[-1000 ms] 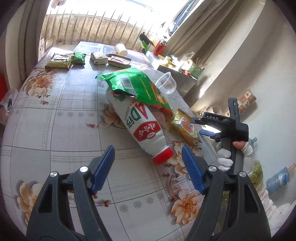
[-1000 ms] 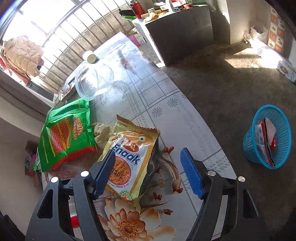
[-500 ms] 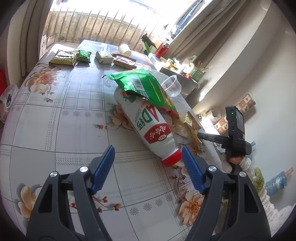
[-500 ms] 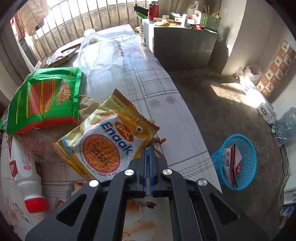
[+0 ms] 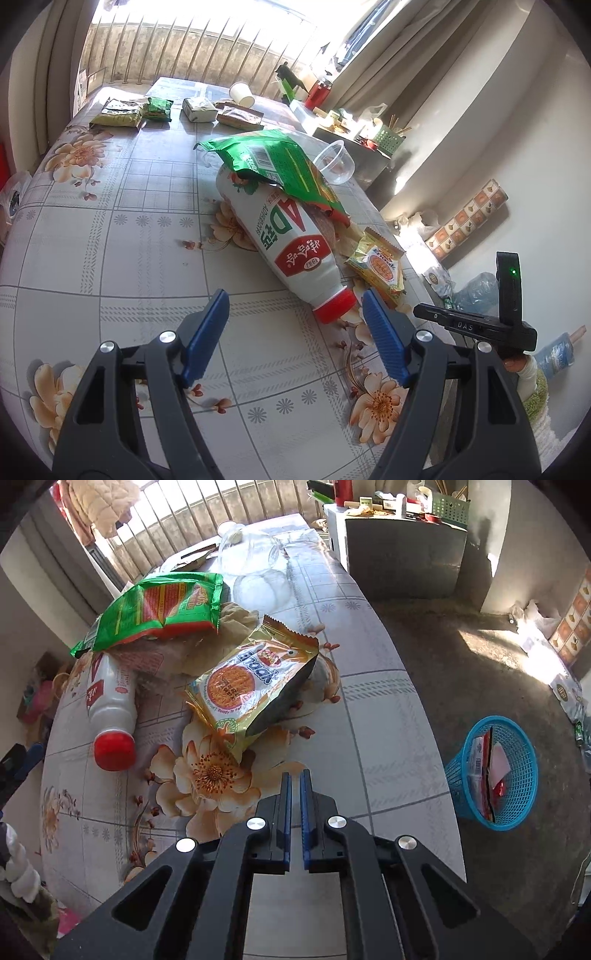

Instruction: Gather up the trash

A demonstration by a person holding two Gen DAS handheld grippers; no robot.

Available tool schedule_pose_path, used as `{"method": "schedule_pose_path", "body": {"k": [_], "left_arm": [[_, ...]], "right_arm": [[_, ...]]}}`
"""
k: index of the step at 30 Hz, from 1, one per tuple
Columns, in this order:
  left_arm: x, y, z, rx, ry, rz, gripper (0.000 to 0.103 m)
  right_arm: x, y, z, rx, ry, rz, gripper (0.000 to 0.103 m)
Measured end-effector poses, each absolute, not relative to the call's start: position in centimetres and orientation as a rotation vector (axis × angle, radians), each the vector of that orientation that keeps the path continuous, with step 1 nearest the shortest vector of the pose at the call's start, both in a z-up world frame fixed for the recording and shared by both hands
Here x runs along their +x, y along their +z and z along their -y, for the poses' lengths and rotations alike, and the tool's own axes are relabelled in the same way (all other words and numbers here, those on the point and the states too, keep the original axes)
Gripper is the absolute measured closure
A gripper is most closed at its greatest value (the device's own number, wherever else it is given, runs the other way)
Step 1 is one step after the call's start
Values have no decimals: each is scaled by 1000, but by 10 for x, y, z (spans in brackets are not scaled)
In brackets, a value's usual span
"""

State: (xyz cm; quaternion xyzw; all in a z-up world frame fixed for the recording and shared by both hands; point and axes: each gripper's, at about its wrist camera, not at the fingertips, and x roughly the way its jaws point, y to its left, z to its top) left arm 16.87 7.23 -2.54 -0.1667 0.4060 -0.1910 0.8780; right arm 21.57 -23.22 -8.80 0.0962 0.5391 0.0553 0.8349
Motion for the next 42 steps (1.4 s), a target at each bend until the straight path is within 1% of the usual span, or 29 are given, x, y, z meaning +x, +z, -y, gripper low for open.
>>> {"method": "schedule_pose_path", "body": {"k": [1, 3, 7, 11, 13, 17, 19, 21, 24, 26, 27, 28, 29, 30, 32, 33, 34, 37, 42], "left_arm": [[168, -26, -70, -346, -404, -847, 33], [169, -27, -65, -352, -412, -853, 33], [169, -26, -59, -347, -419, -853, 33], [169, -26, -60, -336, -405, -859, 33], [171, -25, -62, -332, -394, -863, 33], [176, -25, -68, -335, -366, -862, 33], [179, -25, -70, -338, -355, -863, 33], [182, -26, -71, -338, -348, -867, 33], [186, -27, -71, -338, -340, -873, 33], [189, -28, -71, -337, -338, -876, 33], [189, -28, -70, -335, -338, -877, 33], [190, -28, -69, -332, -337, -877, 33], [191, -27, -69, -329, -337, -876, 33], [191, -27, -68, -328, -337, -875, 33], [194, -26, -68, -325, -337, -873, 33], [195, -26, -67, -323, -338, -872, 33], [196, -25, -67, -321, -339, -870, 33], [200, -23, -64, -313, -346, -867, 33], [204, -18, -60, -297, -359, -862, 33]], "right_arm": [[216, -86, 236, 256, 134, -1133, 69], [222, -83, 239, 341, 142, -1100, 44], [244, -97, 242, 512, 127, -1140, 44], [259, -103, 221, 474, 98, -1125, 43], [265, -104, 211, 444, 86, -1104, 33], [277, -104, 195, 390, 42, -1070, 25], [281, -104, 184, 324, 26, -1066, 19], [282, -105, 173, 251, 11, -1059, 16], [283, -107, 167, 171, -12, -1044, 16], [283, -107, 166, 134, -21, -1034, 22], [282, -106, 166, 101, -34, -1030, 32], [281, -107, 166, 70, -40, -1028, 39], [280, -106, 167, 50, -34, -1026, 42], [278, -105, 169, 38, -23, -1023, 49], [271, -104, 176, 40, 10, -1024, 56], [266, -103, 180, 36, 20, -1025, 72], [263, -102, 183, 15, 19, -1025, 76], [256, -102, 193, 56, 81, -1036, 80], [243, -101, 219, 240, 205, -1069, 79]]}}
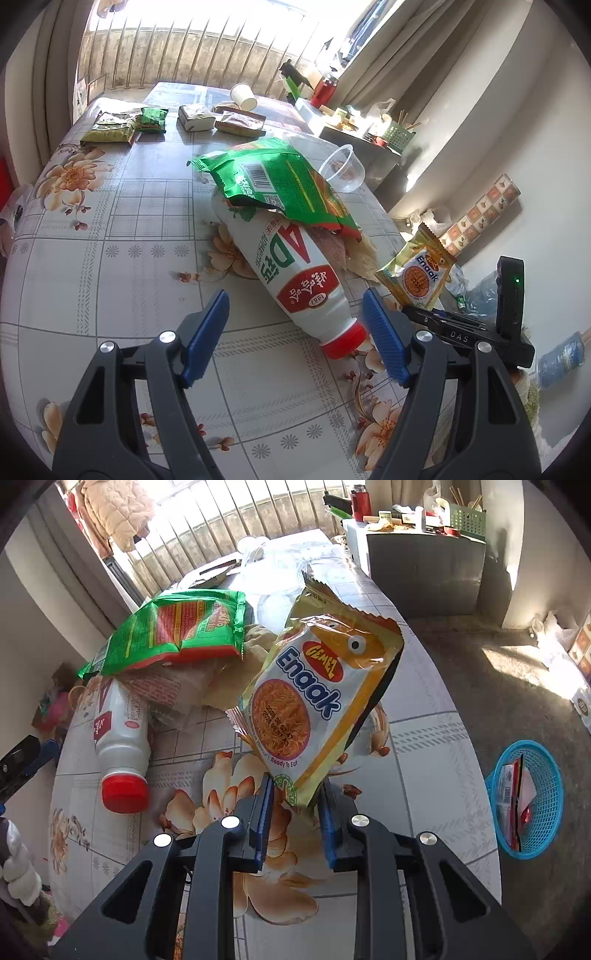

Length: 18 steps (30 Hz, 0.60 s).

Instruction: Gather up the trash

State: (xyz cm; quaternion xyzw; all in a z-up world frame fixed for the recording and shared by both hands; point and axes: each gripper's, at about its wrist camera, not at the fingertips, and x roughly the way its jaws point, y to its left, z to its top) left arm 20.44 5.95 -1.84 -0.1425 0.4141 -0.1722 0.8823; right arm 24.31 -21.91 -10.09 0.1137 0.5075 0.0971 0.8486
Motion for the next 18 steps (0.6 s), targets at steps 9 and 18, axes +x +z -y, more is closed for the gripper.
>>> {"method": "schedule_pose_path", "body": {"k": [9, 18], "left_arm": [[213, 1, -41, -249, -403, -841, 33], [236, 17, -1, -211, -484, -834, 33]], "right_arm": [[234, -100, 277, 575, 384, -1087, 48], [273, -100, 297, 559, 251, -963, 48]]}}
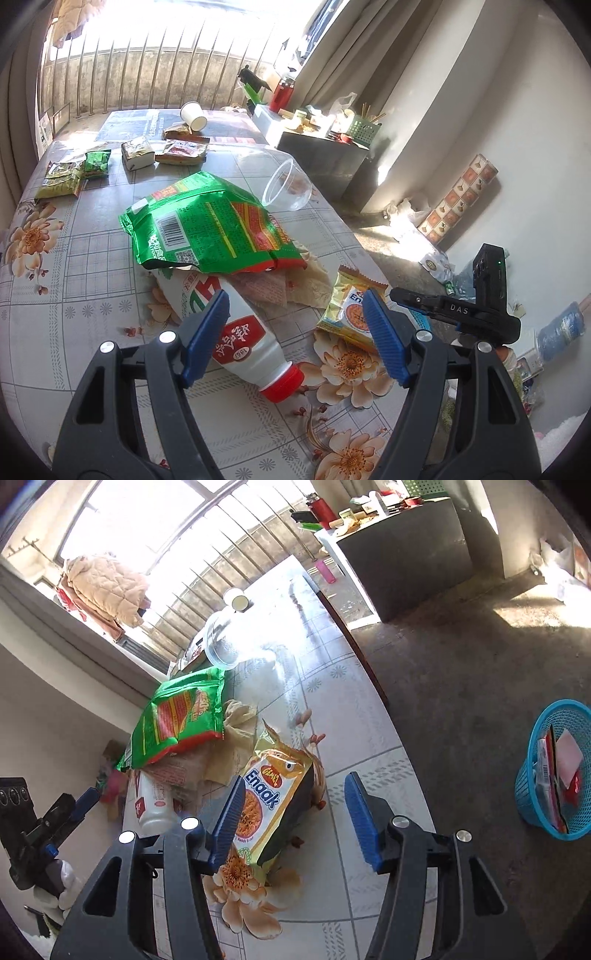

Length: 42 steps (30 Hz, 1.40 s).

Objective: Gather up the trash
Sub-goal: 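Grasp the Enaak packet with the right tool while the left tool grasps the clear plastic cup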

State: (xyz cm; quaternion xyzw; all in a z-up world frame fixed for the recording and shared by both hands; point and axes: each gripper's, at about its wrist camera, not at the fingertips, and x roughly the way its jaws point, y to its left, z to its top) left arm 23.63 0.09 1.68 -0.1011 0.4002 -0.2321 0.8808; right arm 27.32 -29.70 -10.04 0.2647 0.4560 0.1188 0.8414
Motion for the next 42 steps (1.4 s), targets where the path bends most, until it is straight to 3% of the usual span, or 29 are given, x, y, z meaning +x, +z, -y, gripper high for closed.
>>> {"method": "schedule_pose_path", "body": {"k": [2, 7, 11, 22, 28, 32, 36, 39, 42], "left_arm": [[246, 21, 7, -223, -505, -843, 33], [290, 39, 24, -242, -557, -855, 33], [348, 44, 50, -151, -569, -888, 33], [521, -23, 89, -137, -459, -1214, 35], [550, -54, 88, -255, -437, -1315, 49], [551, -58, 96, -264, -457, -1319, 66], [549, -52, 106, -245, -494, -1293, 89], [545, -48, 113, -195, -501, -1285, 98], [538, -40, 118, -155, -509, -1257, 98]], "right_arm": [[287, -104, 293, 514, 251, -957, 48], [300, -113, 285, 447, 279, -993, 77], [300, -116, 289, 473, 289, -1009, 92], [283, -127, 317, 675, 343, -997, 98], [272, -131, 328, 751, 359, -978, 98], [270, -131, 332, 792, 372, -964, 99], [269, -131, 334, 826, 385, -951, 99], [267, -129, 333, 838, 388, -943, 99], [263, -124, 336, 856, 394, -923, 99]]}}
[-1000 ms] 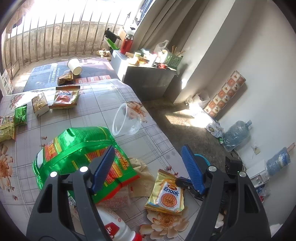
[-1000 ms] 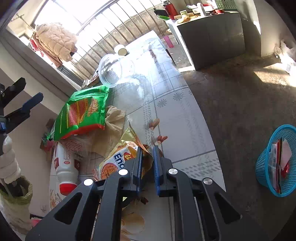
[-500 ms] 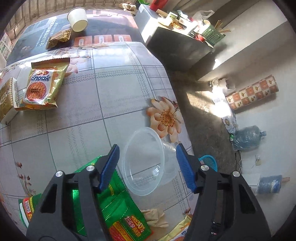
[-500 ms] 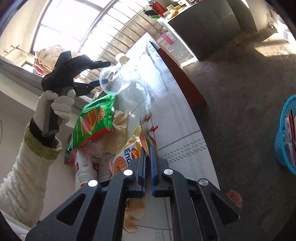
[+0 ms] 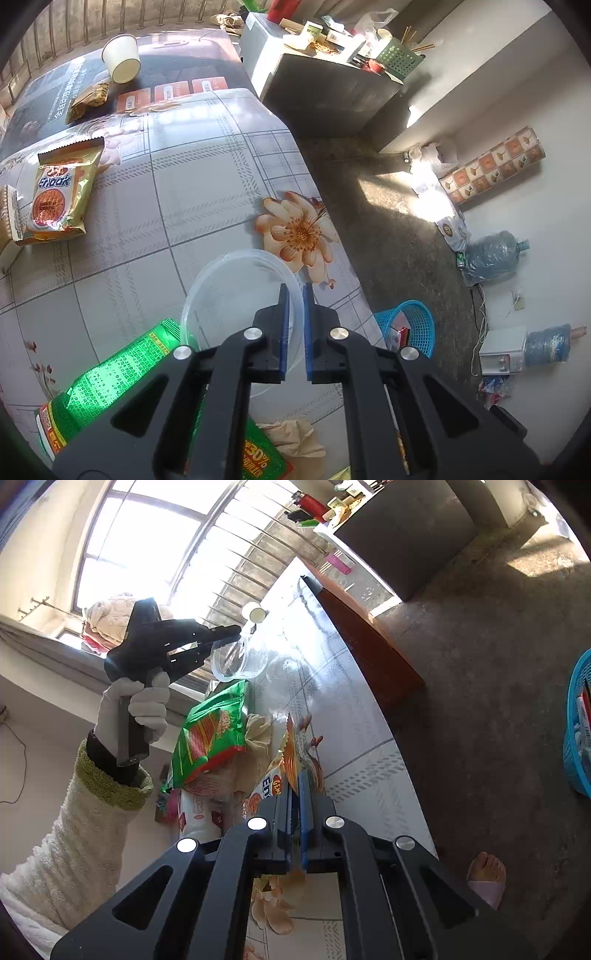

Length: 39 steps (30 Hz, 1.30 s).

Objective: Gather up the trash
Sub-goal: 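Grasp the Enaak packet with the right tool while the left tool grasps the clear plastic cup, then carry the packet and cup to the wastebasket and open both tools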

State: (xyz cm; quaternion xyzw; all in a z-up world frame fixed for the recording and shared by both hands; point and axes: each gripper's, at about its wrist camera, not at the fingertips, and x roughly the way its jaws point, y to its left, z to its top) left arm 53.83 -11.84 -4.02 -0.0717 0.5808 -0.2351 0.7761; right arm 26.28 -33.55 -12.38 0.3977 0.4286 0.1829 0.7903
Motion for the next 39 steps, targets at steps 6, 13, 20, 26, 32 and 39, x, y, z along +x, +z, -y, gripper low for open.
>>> {"method": "schedule_pose_path", "body": {"k": [6, 13, 20, 26, 32, 39], "left_arm": [[506, 2, 139, -62, -582, -1155, 98], [431, 43, 218, 81, -809, -1060, 98], [348, 9, 346, 229, -1035, -1098, 98], [300, -51, 465, 328, -1131, -1231, 98], [284, -126, 550, 393, -1118, -1354, 98], [296, -185, 593, 384, -1006, -1407, 42]], "right_arm": [[244, -108, 350, 880, 388, -863, 99], [194, -96, 402, 936, 258, -762, 99], [111, -108, 502, 963, -158, -714, 99], [68, -165, 567, 1081, -435, -733, 99], [77, -231, 605, 1191, -525, -754, 99], [108, -305, 643, 1272, -603, -818, 89]]}}
